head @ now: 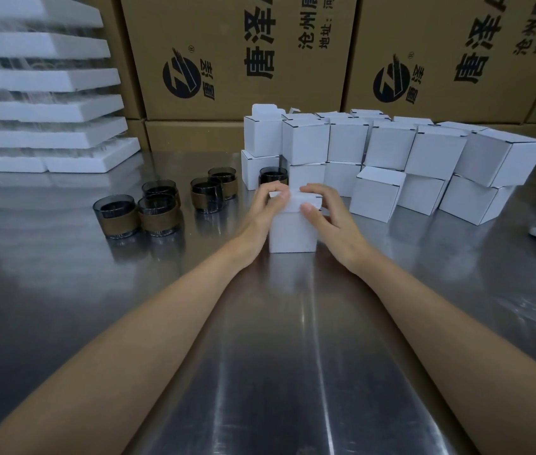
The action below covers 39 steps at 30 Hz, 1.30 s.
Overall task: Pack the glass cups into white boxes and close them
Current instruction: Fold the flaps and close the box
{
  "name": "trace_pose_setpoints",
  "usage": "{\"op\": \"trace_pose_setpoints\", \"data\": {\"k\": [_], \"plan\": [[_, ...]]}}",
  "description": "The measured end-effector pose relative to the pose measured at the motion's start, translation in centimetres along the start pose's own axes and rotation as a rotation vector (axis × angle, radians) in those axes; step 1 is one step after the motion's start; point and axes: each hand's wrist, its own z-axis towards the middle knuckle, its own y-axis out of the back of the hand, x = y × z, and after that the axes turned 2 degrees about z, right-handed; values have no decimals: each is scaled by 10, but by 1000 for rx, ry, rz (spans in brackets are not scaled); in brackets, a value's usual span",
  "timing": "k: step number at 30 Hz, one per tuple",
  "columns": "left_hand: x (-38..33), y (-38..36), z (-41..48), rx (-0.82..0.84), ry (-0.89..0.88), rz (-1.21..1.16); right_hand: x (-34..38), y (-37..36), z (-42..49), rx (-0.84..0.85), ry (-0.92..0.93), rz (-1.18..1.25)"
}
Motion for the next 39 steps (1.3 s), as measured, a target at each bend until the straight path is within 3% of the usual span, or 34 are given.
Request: {"op": "trace_pose_setpoints", "data": {"k": [7, 15, 21, 24, 26, 30, 34, 37, 39], "plan": [[4, 0, -2, 43, -73, 186, 2, 1, 0, -54, 28, -25], [1, -2, 0, 38, 19, 120, 4, 5, 2, -51, -42, 77], [-2, -7, 4, -4, 104, 8, 5, -3, 5, -102, -53, 26], [0, -10, 1, -39, 112, -45, 3, -3, 1, -214, 125, -196], [3, -12, 1, -50, 86, 3, 2, 1, -2, -181, 252, -425], [4, -12, 4, -108, 66, 123, 0, 4, 4, -216, 127, -777], [1, -12, 4, -96, 106, 126, -4, 13, 8, -197, 20, -910], [4, -14, 4, -40, 84, 191, 5, 9, 5, -234, 192, -901], [5, -15, 4, -11, 71, 215, 9, 2, 3, -139, 328, -911]]}}
